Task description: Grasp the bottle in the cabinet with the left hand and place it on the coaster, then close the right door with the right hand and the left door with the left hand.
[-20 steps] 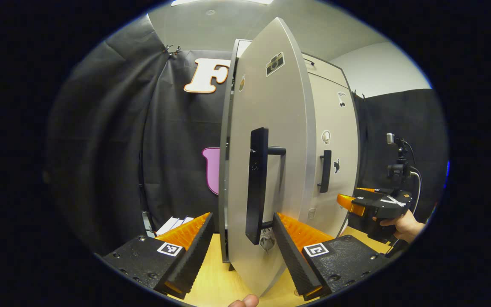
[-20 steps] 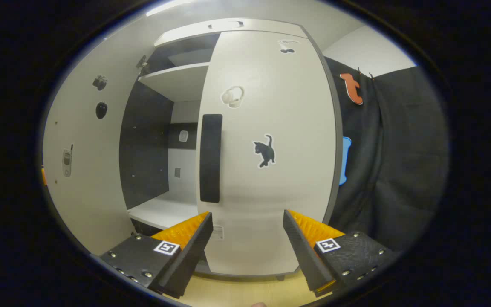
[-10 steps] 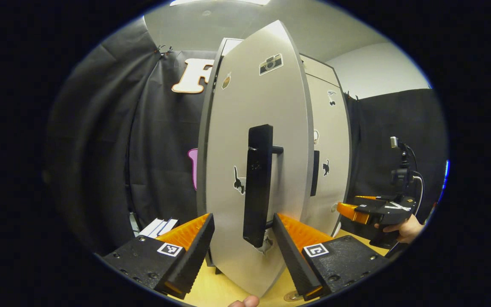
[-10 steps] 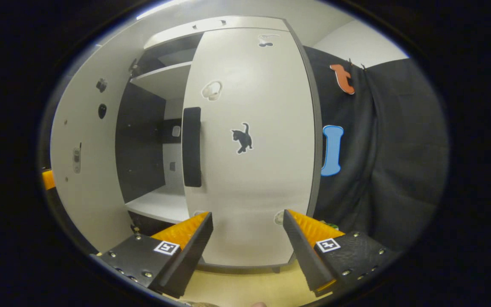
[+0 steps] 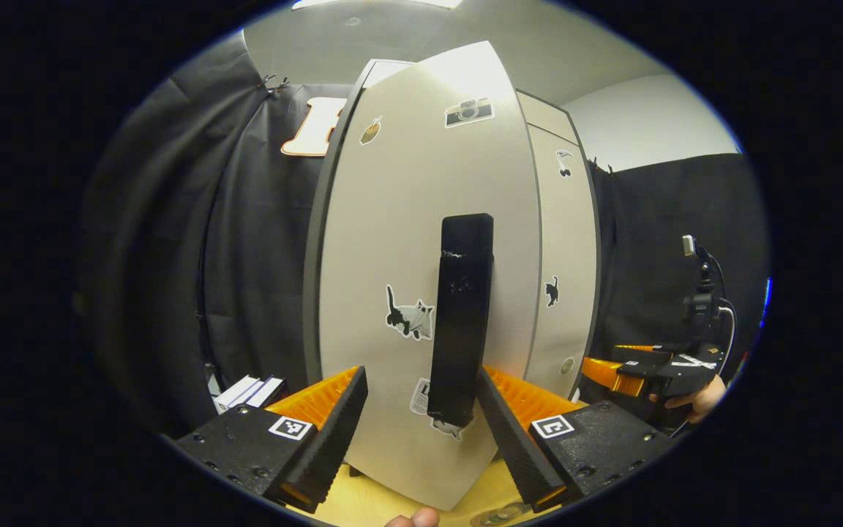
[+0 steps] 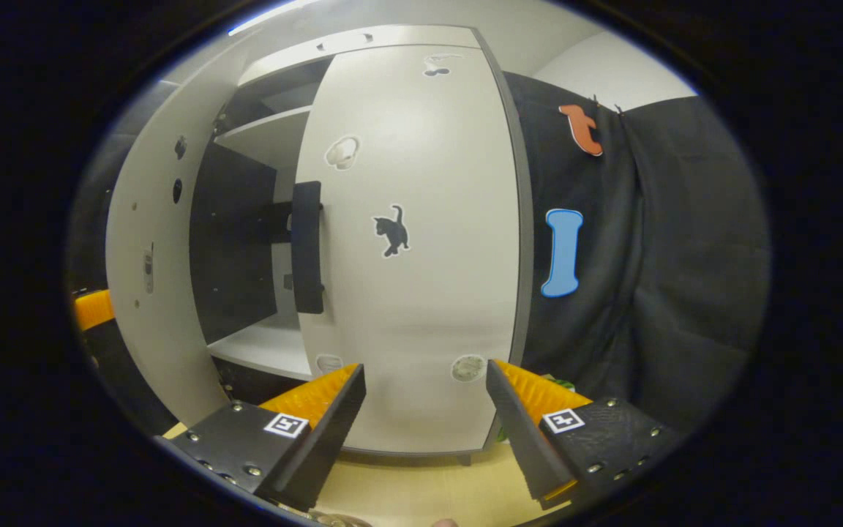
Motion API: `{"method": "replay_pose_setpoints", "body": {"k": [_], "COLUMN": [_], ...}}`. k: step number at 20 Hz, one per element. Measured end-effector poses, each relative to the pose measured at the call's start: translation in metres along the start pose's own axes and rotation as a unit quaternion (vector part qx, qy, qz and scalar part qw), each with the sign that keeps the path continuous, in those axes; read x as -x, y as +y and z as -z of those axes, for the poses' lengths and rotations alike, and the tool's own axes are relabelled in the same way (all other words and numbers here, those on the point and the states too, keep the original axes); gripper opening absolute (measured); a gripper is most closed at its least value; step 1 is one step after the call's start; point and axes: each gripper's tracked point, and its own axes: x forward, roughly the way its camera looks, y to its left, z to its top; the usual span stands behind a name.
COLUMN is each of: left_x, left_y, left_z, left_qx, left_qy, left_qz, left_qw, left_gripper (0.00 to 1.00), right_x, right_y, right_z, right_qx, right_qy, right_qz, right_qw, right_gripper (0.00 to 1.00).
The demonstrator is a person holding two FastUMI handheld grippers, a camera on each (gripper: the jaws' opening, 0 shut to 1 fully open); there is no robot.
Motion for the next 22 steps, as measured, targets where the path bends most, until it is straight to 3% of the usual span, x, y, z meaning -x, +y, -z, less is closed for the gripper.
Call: {"method": "replay_pose_setpoints", "body": {"k": [10, 22], "left_x": [-0.074, -0.136], "left_y": [-0.036, -0.046], "left_z": [0.005, 0.009], "left_qx": [-0.021, -0.031], "left_qy": [-0.001, -0.01], "left_qz": [-0.002, -0.05], "left_qw": [1.0, 0.998], "left_gripper": [0.95, 0.95], "right_x": [0.01, 0.037], "right_y": [-0.023, 0.0], "right_z": [0.002, 0.0], "right_qx": [-0.004, -0.014], "right_qy": [0.01, 0.014], "right_qz": [0.006, -0.023], "right_qw": [1.0, 1.0], "right_gripper": [1.0, 1.0]}}
